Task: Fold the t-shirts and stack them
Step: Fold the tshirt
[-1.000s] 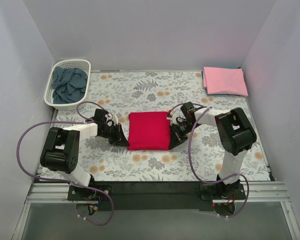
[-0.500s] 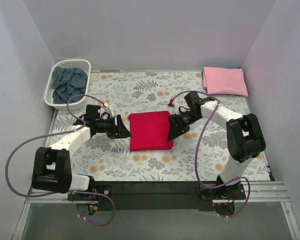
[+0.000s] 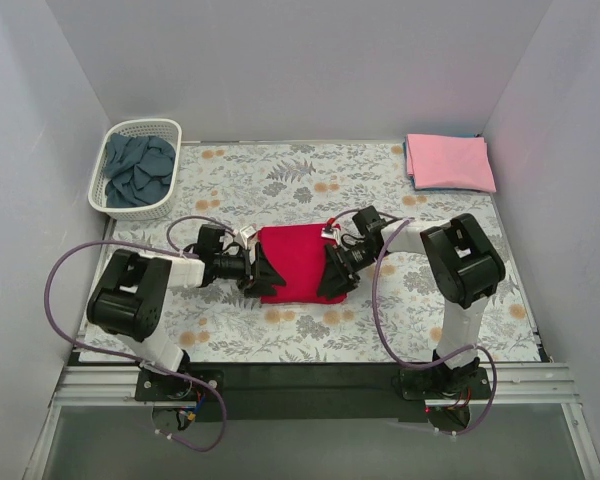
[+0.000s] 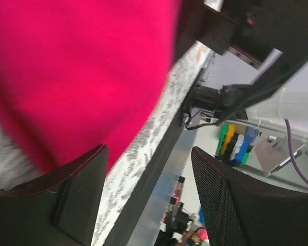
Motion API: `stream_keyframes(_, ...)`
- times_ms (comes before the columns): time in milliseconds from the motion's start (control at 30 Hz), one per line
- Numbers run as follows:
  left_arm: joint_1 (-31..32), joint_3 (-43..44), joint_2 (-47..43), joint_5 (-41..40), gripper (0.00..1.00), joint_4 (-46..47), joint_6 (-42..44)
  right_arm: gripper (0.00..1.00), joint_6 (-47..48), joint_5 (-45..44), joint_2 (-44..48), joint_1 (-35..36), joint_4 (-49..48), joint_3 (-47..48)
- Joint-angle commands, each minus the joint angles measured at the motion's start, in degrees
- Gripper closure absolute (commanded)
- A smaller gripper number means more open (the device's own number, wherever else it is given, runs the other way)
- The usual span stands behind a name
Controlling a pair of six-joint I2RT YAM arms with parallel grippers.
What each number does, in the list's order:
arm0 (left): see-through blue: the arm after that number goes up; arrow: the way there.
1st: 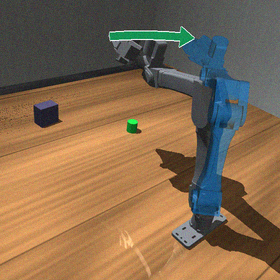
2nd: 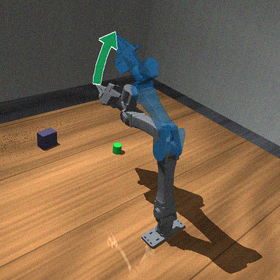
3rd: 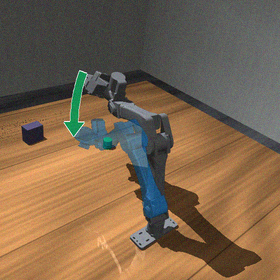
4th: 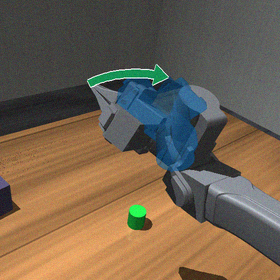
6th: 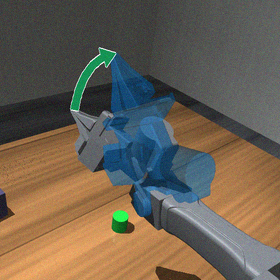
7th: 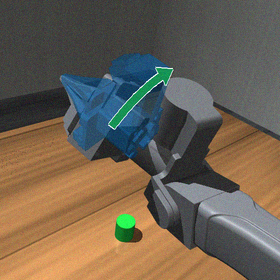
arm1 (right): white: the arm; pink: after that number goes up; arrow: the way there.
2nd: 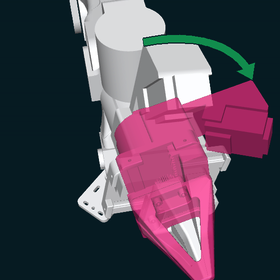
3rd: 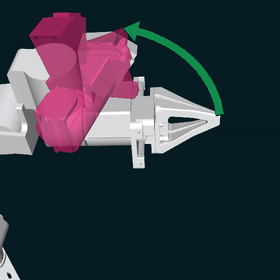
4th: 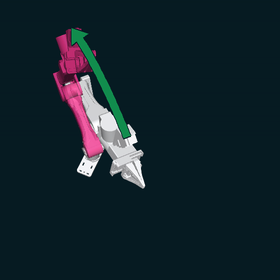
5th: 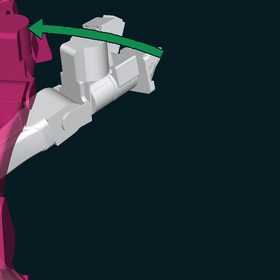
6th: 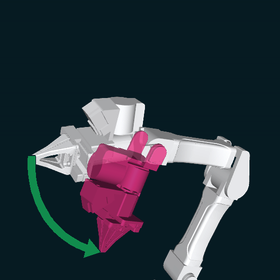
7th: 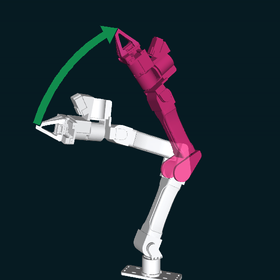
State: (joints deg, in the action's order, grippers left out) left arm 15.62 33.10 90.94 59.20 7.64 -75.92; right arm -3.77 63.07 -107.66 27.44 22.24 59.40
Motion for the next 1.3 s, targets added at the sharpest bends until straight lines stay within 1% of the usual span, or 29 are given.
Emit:
stream_keyframes(0,-1.1,-0.2,4.6,-2.5,0.36,1.1,0.6,0.02,0.2,0.7,-2.6,-1.9,-1.8,-2.3)
stream_keyframes(33,-2.1,0.5,7.2,-3.6,0.36,-0.8,2.3,0.02,0.6,-0.5,-4.0,-2.9,-1.2,-2.4)
stream_keyframes(100,-3.3,1.3,8.6,-3.0,0.36,-2.3,3.1,0.02,1.0,-1.4,-4.6,-4.0,-0.5,-2.4)
stream_keyframes(133,-3.7,1.7,8.5,-1.9,0.36,-2.8,4.9,0.02,2.7,-1.9,-4.1,-4.3,0.6,-1.9)
stream_keyframes(167,-3.8,2.7,7.0,-0.3,0.36,-3.9,6.4,0.02,3.6,-1.5,-3.9,-4.7,2.6,-1.1)
stream_keyframes(200,-3.8,3.0,5.3,1.1,0.36,-6.7,7.8,0.02,6.6,-1.0,-3.2,-4.7,8.4,-0.2)
stream_keyframes(233,-3.9,2.7,3.3,2.7,0.36,-7.1,8.8,0.02,11.9,-0.4,-1.5,-4.7,11.8,2.8)
stream_keyframes(267,-4.0,2.5,1.2,4.1,0.36,-7.3,10.4,0.02,13.7,-0.2,-0.4,-4.8,14.6,4.3)
stream_keyframes(300,-4.1,2.8,-4.0,6.1,0.36,-7.3,11.1,0.02,14.9,-0.1,0.9,-5.0,17.6,6.2)
stream_keyframes(333,-4.1,3.4,-5.9,6.3,0.35,-7.3,11.1,0.02,15.0,0.7,3.5,-5.5,17.8,9.2)
stream_keyframes(400,-4.0,5.7,-8.9,5.8,0.34,-6.5,9.0,0.02,14.2,0.7,4.7,-7.1,17.4,13.3)
stream_keyframes(433,-3.9,6.9,-8.7,5.3,0.34,-5.6,8.0,0.02,14.1,-1.4,3.9,-7.8,17.3,15.5)
stream_keyframes(467,-3.9,8.1,-8.1,4.8,0.34,-2.9,6.5,0.02,14.1,-2.3,3.0,-8.1,17.2,20.5)
stream_keyframes(500,-3.9,9.2,-7.4,4.2,0.34,-1.7,4.4,0.02,13.6,-2.8,1.8,-8.5,16.8,22.6)
stream_keyframes(533,-3.9,12.0,-5.0,2.7,0.34,-0.6,3.7,0.02,12.5,-2.9,-1.2,-8.8,16.2,25.0)
stream_keyframes(600,-3.9,14.3,-2.1,1.5,0.34,3.1,1.7,0.02,9.5,-2.9,-4.2,-9.4,14.0,31.1)
stream_keyframes(633,-3.9,16.6,0.9,-0.1,0.34,4.1,0.9,0.02,8.0,-3.1,-6.8,-9.4,12.5,32.4)
stream_keyframes(700,-3.9,18.5,4.4,-0.7,0.34,8.9,-1.7,0.02,4.2,-3.3,-9.3,-9.5,7.5,35.6)
stream_keyframes(733,-3.9,20.2,7.8,-1.2,0.34,10.2,-3.0,0.02,2.9,-3.4,-12.1,-9.5,6.5,36.7)
stream_keyframes(800,-4.0,22.0,10.7,-2.1,0.34,13.1,-3.9,0.02,0.1,-3.2,-15.3,-9.5,3.9,40.0)
stream_keyframes(933,-5.1,24.6,19.0,-3.8,0.34,15.4,-5.5,0.02,-4.0,-5.0,-23.0,-9.9,-1.5,41.0)
stream_keyframes(1033,-7.2,24.5,24.3,-5.2,0.34,17.0,-6.4,0.02,-4.8,-6.9,-26.8,-11.3,-3.8,40.7)
stream_keyframes(1100,-8.8,25.3,27.0,-5.5,0.34,15.9,-6.1,0.01,-4.3,-7.9,-27.8,-12.0,-4.0,40.7)
stream_keyframes(1167,-10.3,26.0,27.8,-5.8,0.35,14.8,-5.6,0.02,-3.9,-8.1,-28.0,-12.9,-4.0,41.7)
stream_keyframes(1233,-11.0,26.6,26.5,-5.0,0.36,14.7,-5.5,0.02,-3.6,-8.7,-25.6,-13.6,-4.0,42.6)
stream_keyframes(1267,-11.5,27.3,25.4,-4.8,0.35,12.3,-4.5,0.02,-3.4,-8.9,-24.2,-13.7,-3.8,42.7)
